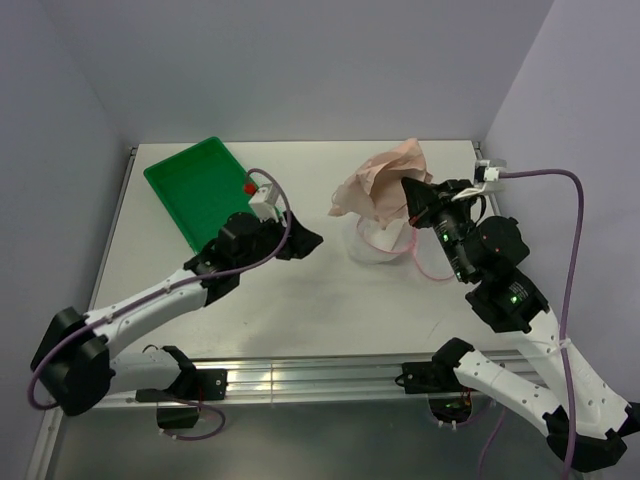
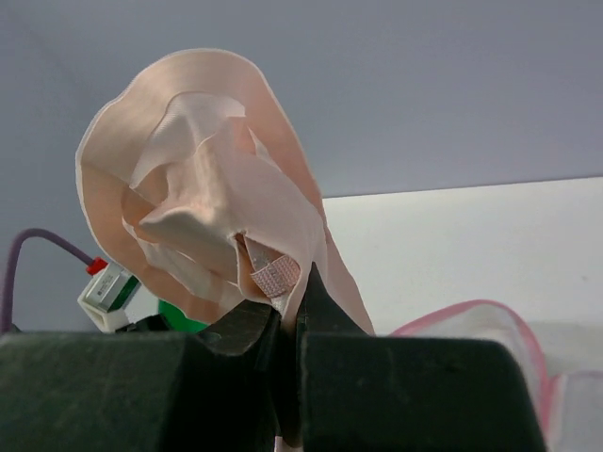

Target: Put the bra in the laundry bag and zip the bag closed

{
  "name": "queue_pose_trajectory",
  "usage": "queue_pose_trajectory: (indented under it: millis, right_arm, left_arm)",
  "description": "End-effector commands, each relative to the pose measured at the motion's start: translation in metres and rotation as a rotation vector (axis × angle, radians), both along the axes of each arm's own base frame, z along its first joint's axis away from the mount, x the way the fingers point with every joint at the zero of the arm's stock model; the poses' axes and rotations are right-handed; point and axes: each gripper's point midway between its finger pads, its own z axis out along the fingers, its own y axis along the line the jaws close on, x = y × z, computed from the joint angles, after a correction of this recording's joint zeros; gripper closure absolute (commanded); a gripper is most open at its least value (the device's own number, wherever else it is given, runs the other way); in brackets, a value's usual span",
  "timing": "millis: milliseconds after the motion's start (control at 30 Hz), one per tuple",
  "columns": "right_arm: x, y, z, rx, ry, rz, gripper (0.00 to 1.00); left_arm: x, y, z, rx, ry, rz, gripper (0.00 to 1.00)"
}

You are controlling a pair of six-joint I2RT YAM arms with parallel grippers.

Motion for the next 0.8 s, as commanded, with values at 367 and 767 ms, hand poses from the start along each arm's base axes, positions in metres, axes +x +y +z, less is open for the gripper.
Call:
queue_pose_trajectory:
  millis: [367, 767]
  right_arm:
    - [0.022, -0.058, -0.025, 0.002, 0.070, -0.282, 1.00]
    - [0.009, -0.075, -0.038, 0.005, 0.095, -0.324, 1.00]
  left_arm:
    - [0.066, -0.092, 0.013, -0.050, -0.076, -0.150, 0.38]
    - [0.079, -0.126, -0.009, -0.027, -0.039, -0.255, 0.43]
